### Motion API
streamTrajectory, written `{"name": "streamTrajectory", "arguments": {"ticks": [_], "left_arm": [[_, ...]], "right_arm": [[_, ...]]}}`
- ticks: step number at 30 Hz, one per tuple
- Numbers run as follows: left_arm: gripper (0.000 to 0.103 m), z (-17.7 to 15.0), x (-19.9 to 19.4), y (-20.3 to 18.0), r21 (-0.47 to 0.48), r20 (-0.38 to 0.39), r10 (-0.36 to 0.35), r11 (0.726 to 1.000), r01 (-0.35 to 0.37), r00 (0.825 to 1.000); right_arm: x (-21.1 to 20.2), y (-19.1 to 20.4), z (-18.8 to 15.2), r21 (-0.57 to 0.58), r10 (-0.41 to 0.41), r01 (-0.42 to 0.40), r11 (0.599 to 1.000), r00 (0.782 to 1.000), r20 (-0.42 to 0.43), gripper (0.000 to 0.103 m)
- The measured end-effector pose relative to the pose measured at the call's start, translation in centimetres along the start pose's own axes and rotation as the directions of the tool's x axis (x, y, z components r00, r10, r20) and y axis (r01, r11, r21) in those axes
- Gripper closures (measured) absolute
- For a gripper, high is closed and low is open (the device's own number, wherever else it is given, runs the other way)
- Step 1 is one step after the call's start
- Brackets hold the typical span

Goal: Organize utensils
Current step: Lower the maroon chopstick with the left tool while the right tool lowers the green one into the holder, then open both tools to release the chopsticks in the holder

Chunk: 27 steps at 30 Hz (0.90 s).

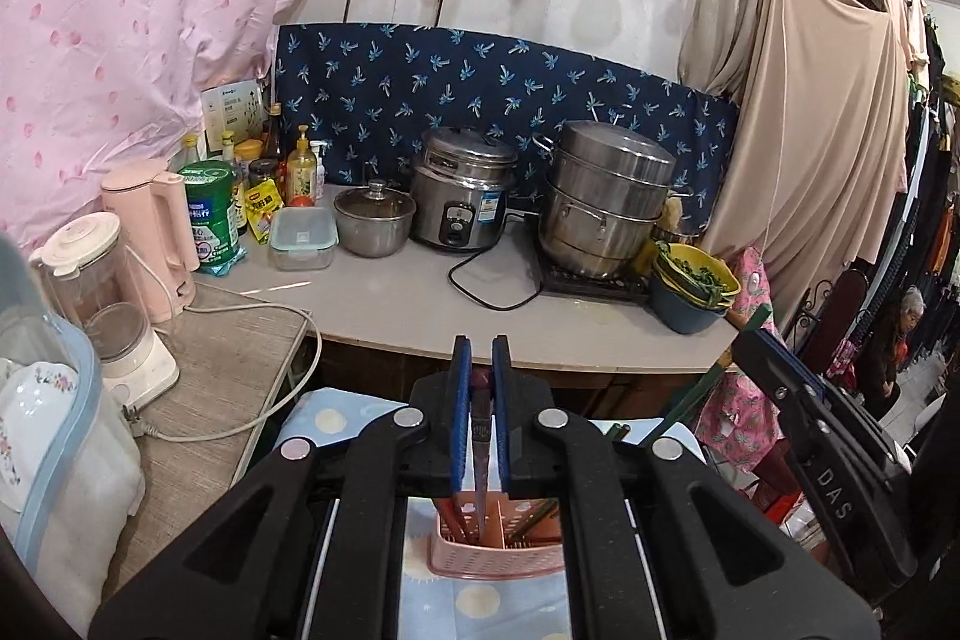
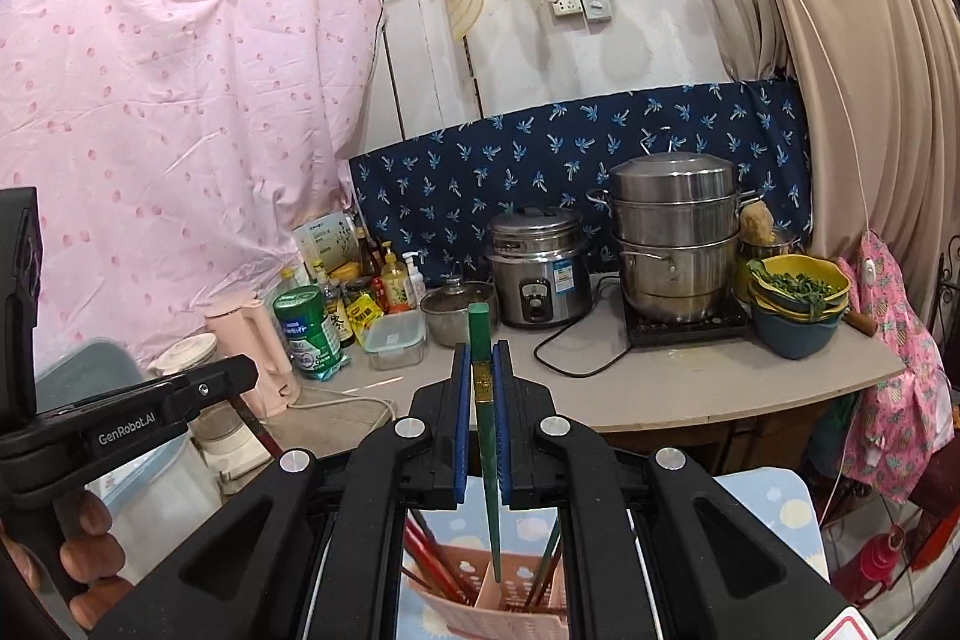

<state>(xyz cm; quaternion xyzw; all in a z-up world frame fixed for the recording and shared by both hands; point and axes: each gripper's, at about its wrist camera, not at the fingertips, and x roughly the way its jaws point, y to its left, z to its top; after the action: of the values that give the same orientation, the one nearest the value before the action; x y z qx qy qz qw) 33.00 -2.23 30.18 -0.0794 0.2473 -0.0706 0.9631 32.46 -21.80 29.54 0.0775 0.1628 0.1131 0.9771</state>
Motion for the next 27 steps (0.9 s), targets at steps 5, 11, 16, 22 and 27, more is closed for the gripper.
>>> {"name": "streamTrajectory", "arguments": {"ticks": [5, 11, 16, 22, 27], "left_arm": [[0.096, -1.4, 3.4, 0.3, 0.01, -0.028, 0.013, 1.0, -0.013, 1.0], [0.096, -3.9, 7.1, 1.7, -0.008, -0.09, 0.024, 1.0, -0.025, 0.996], [0.096, -5.7, 8.5, 2.5, -0.018, -0.131, 0.033, 0.999, -0.036, 0.991], [0.09, -7.1, 8.5, 2.5, -0.004, -0.136, 0.071, 0.997, -0.072, 0.988], [0.064, -8.3, 7.7, 2.7, -0.01, -0.132, 0.102, 0.995, -0.104, 0.986]], "right_arm": [[3.3, -1.0, -2.0, 0.02, -0.004, 0.005, 1.0, 0.999, -0.051, 0.096], [6.6, -2.3, -6.2, 0.041, -0.022, 0.029, 0.999, 0.988, -0.153, 0.096], [7.7, -2.6, -8.9, 0.032, -0.04, 0.047, 0.998, 0.977, -0.209, 0.096], [7.1, -2.5, -10.3, 0.021, -0.054, 0.06, 0.998, 0.973, -0.225, 0.091], [5.5, -2.1, -10.5, 0.007, -0.058, 0.061, 0.998, 0.975, -0.213, 0.077]]}}
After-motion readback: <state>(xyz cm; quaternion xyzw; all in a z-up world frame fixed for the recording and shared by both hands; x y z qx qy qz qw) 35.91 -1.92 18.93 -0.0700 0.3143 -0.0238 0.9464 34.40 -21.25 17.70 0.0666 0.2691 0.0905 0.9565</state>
